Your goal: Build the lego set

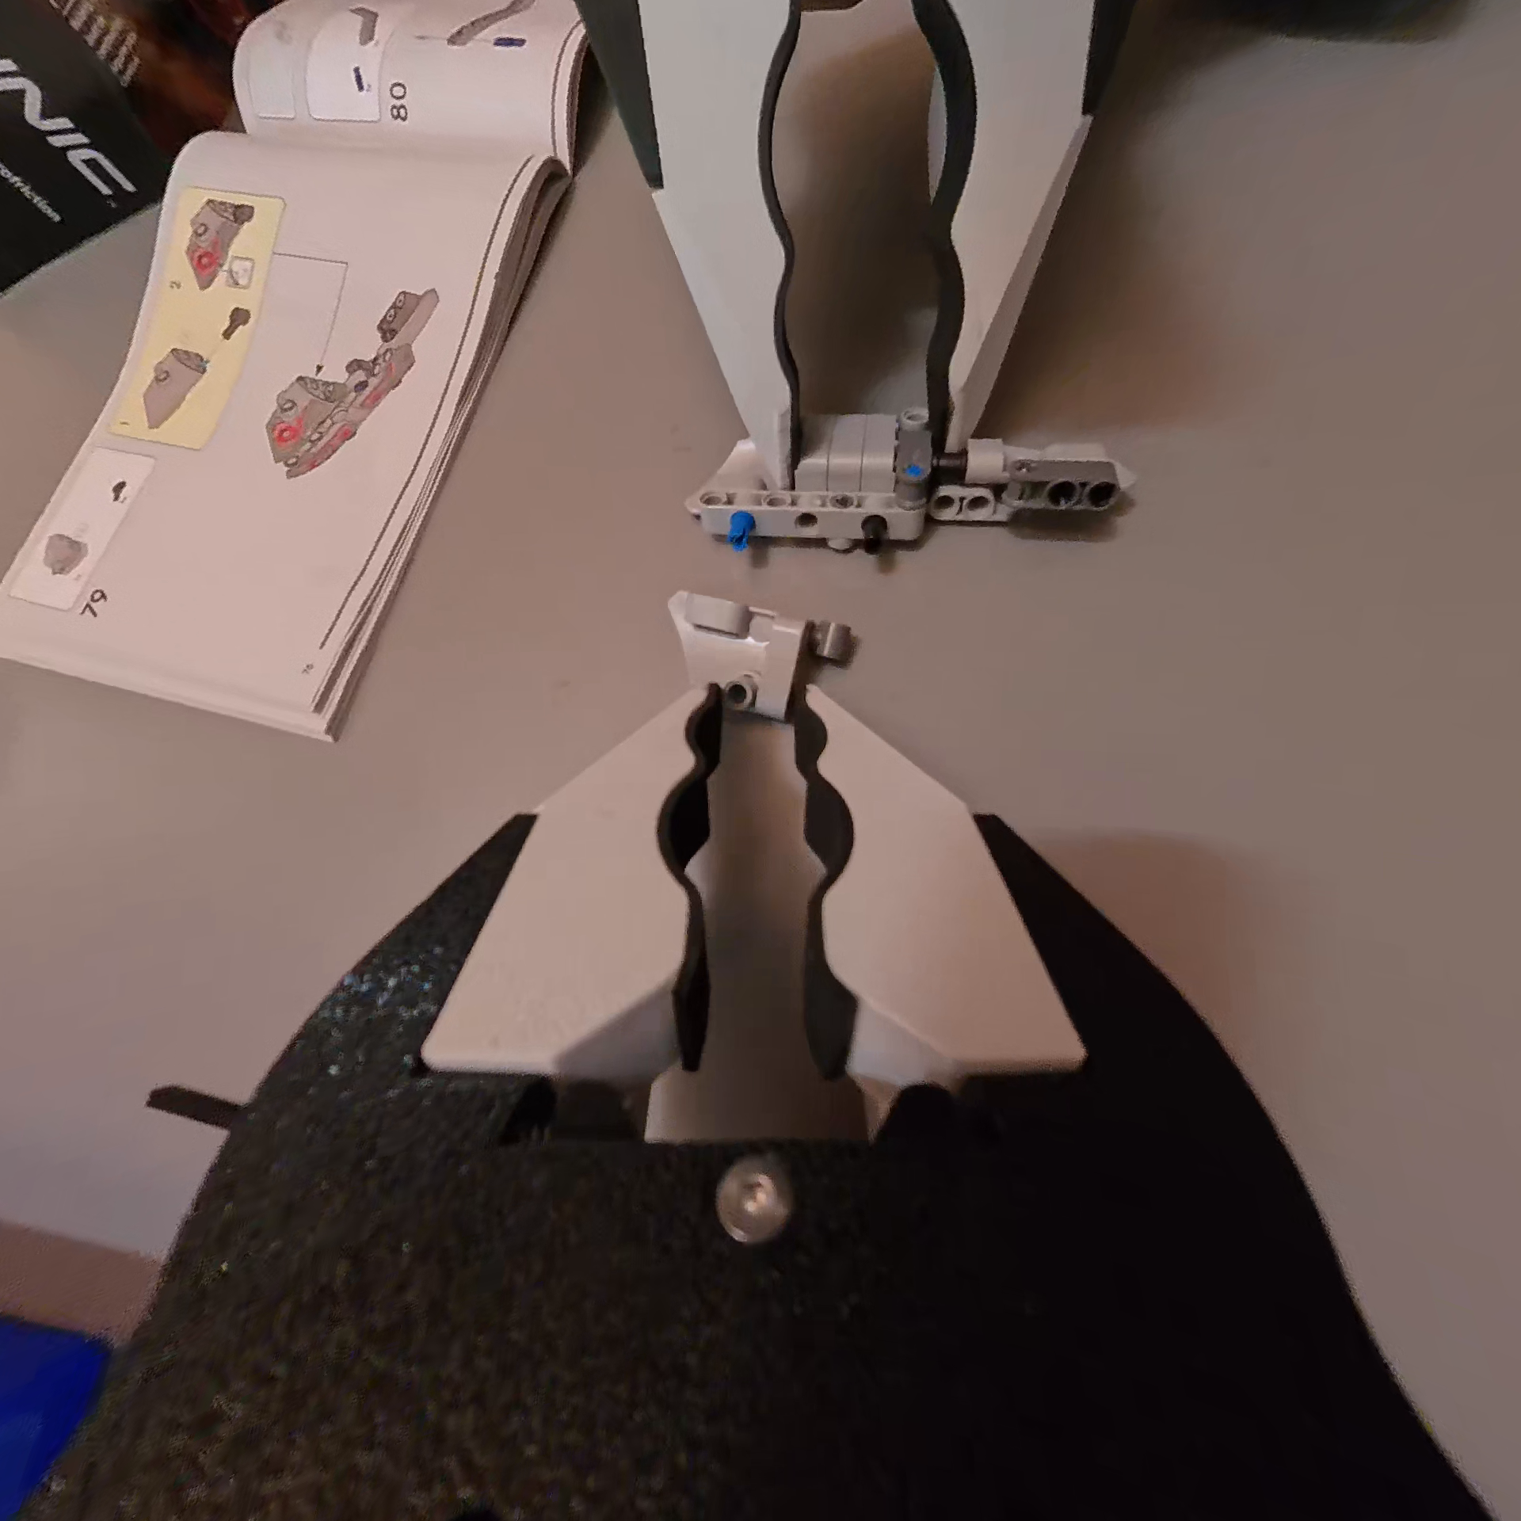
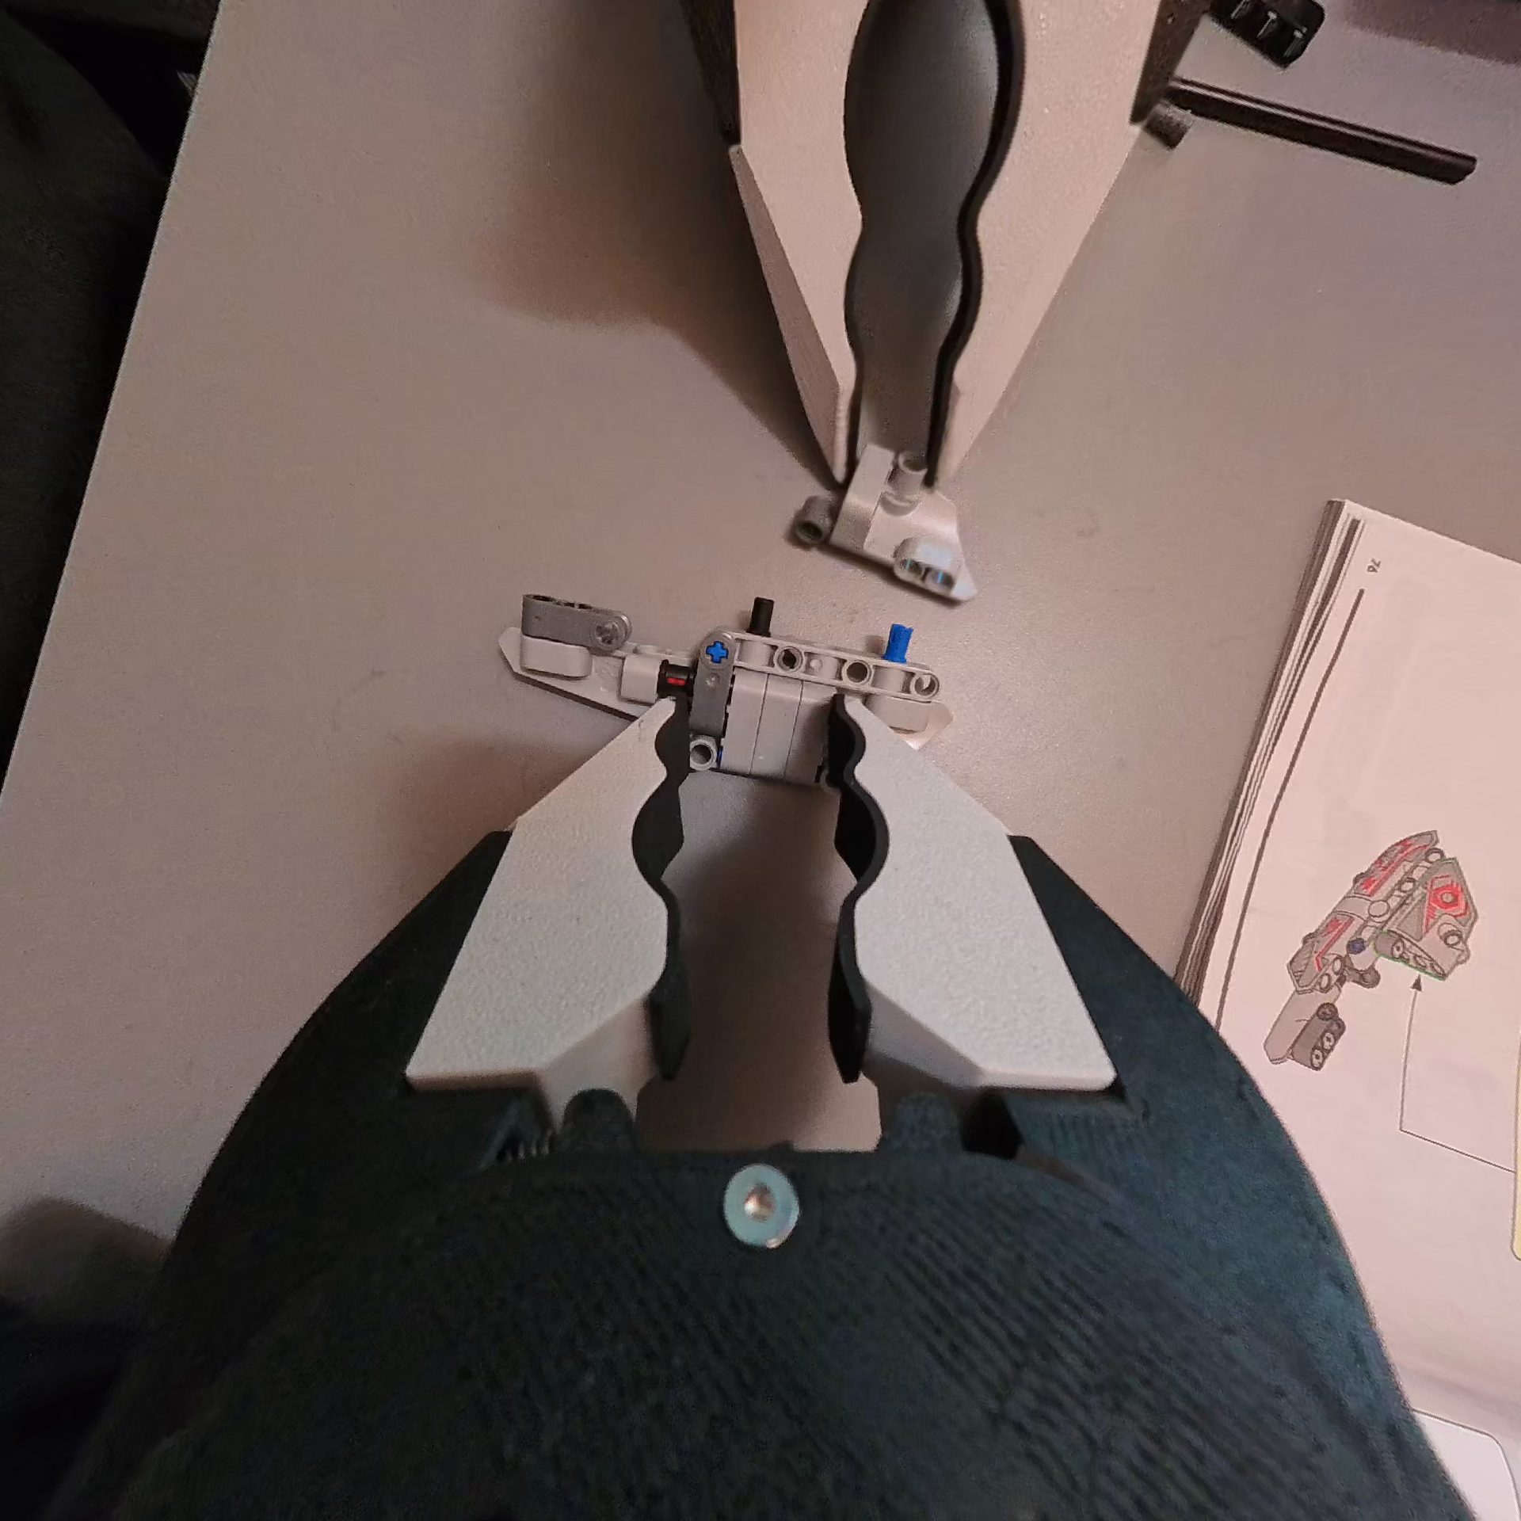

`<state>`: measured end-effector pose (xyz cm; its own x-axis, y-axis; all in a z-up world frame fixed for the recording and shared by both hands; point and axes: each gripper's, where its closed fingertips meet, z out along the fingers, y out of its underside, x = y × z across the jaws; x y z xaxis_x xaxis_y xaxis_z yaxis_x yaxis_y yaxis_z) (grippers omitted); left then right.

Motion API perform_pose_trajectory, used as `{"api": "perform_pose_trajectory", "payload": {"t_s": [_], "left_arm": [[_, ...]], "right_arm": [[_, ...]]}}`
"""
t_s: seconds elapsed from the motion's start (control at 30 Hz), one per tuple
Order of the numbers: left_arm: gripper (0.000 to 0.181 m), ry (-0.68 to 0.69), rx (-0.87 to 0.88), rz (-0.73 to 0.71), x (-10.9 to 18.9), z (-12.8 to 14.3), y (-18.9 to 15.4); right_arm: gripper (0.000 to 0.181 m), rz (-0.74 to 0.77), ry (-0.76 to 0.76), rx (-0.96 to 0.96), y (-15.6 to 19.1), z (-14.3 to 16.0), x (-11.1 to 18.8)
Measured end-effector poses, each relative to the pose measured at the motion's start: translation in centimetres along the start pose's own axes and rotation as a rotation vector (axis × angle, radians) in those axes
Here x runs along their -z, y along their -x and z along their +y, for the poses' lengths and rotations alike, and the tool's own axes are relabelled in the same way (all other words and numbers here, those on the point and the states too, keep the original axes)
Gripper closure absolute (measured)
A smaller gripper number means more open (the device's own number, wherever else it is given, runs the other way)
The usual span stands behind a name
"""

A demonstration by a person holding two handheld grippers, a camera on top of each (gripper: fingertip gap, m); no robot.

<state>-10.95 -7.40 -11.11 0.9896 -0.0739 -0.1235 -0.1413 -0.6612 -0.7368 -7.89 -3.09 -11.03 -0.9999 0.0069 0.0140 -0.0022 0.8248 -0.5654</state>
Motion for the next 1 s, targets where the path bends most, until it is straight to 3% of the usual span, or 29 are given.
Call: {"api": "perform_pose_trajectory", "payload": {"t_s": [0.03, 0.13, 0.47, 0.77, 1.0], "left_arm": [[0.167, 0.0, -0.008, 0.004, -0.1, -0.1, 0.0], [0.168, 0.021, -0.056, -0.027, -0.4, -0.6, -0.1], [0.168, 0.316, -0.184, -0.149, -0.1, -1.5, -0.3], [0.168, 0.322, -0.21, -0.178, -0.1, -2.0, -0.5], [0.168, 0.096, -0.124, -0.04, -0.7, -1.1, -0.7]], "right_arm": [[0.149, 0.001, 0.001, 0.001, 0.0, 0.0, 0.0], [0.149, 0.006, 0.001, 0.0, 0.0, -0.1, 0.0], [0.149, 0.036, 0.014, -0.035, -0.2, -0.2, -0.2], [0.149, 0.046, 0.013, -0.029, -0.2, -0.2, -0.1], [0.149, 0.054, 0.009, -0.023, -0.3, -0.3, -0.2]]}}
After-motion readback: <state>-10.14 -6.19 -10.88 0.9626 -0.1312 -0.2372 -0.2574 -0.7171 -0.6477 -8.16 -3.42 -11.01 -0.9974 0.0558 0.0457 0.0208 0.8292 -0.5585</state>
